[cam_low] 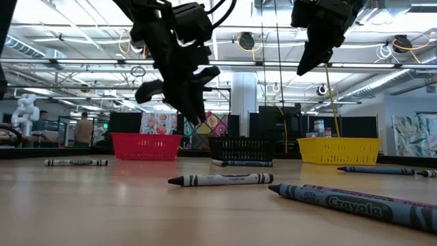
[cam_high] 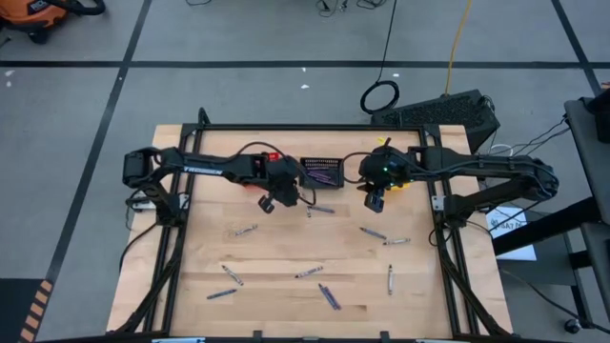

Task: Sort crayons
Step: Put the black crayon into the yellow bin

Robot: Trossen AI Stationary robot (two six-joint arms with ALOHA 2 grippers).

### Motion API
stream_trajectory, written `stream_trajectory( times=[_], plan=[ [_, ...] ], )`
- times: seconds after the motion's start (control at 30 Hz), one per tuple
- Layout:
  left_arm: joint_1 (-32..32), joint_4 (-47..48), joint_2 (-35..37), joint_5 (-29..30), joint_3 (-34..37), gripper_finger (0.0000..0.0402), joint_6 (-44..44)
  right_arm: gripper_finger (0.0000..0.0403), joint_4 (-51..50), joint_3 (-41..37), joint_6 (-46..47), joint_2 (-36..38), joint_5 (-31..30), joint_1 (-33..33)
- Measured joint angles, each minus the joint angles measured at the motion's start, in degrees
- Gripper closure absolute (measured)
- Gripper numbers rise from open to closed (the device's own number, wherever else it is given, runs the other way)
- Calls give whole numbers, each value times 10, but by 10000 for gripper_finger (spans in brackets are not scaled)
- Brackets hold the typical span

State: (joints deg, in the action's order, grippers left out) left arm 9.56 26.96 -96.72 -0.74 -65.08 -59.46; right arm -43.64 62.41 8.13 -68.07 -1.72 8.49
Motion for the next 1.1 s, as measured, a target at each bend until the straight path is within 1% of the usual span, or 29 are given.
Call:
stream_trajectory(
  times=[0.07, 0.2, 0.33, 0.5, 0.63, 0.93, 1.1],
  plan=[
    [-5, -5, -7, -1, 0, 328, -24, 305, 0, 0, -2, 0, 0, 0],
    [-16, -19, -23, -10, 0, 328, -32, 305, 0, 0, -2, 0, 0, 0],
    [-29, -39, -40, -17, 0, 328, -71, 305, 0, 0, -2, 0, 0, 0],
    [-34, -94, -68, -17, 0, 328, -101, 305, 1, 0, -2, 0, 0, 0],
    [-30, -117, -89, -11, -2, 328, -104, 305, 1, 0, 1, 0, 0, 0],
    [-24, -109, -94, -9, -5, 328, -102, 305, 0, 0, 2, 0, 0, 0],
    [-20, -112, -114, -10, -4, 328, -104, 305, 0, 0, 2, 0, 0, 0]
  ],
)
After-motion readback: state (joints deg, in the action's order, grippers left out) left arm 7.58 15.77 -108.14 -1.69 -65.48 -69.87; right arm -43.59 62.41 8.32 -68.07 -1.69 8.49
